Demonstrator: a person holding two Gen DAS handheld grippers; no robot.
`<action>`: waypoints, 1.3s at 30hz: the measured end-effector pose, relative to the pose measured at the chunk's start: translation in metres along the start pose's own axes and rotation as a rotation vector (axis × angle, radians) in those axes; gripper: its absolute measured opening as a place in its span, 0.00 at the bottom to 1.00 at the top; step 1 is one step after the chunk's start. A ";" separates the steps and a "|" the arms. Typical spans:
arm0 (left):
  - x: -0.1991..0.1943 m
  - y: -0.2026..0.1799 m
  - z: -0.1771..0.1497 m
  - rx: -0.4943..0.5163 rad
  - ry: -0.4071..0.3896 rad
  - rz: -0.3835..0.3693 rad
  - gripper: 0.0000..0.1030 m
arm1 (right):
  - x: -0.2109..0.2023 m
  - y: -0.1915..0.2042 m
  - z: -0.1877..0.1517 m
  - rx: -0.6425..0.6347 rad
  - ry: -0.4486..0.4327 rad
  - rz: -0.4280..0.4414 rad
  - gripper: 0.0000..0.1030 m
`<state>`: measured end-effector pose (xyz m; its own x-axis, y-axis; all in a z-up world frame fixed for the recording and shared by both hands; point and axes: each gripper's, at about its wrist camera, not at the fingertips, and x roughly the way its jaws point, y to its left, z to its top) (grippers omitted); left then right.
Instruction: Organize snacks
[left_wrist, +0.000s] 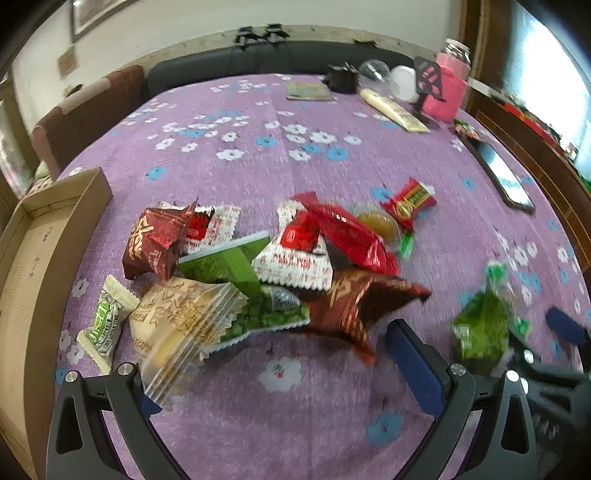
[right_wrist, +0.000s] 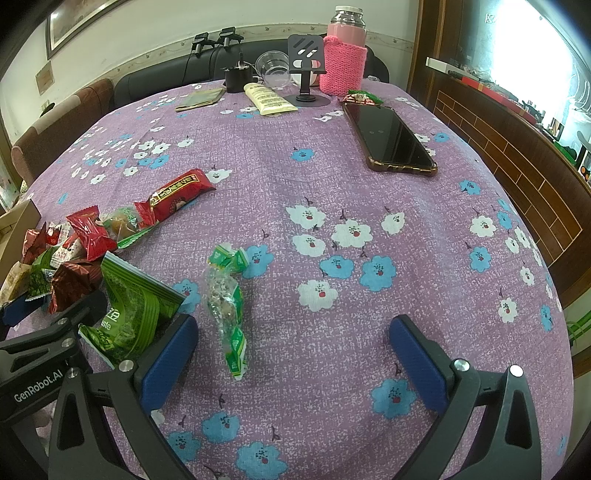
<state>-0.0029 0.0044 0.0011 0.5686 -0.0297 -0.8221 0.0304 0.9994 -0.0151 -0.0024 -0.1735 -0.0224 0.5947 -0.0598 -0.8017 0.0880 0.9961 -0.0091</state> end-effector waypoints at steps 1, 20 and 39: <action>-0.002 0.000 -0.002 0.014 0.009 -0.006 1.00 | 0.000 0.000 0.000 -0.001 0.000 -0.001 1.00; -0.005 -0.001 -0.004 0.059 0.025 -0.039 1.00 | -0.013 -0.002 -0.014 -0.057 0.094 0.041 1.00; -0.053 0.050 -0.022 0.000 0.000 -0.361 0.98 | -0.033 -0.006 -0.040 -0.145 0.134 0.094 1.00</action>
<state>-0.0498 0.0563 0.0314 0.5210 -0.3804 -0.7641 0.2288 0.9247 -0.3044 -0.0542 -0.1747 -0.0194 0.4824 0.0337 -0.8753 -0.0850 0.9963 -0.0085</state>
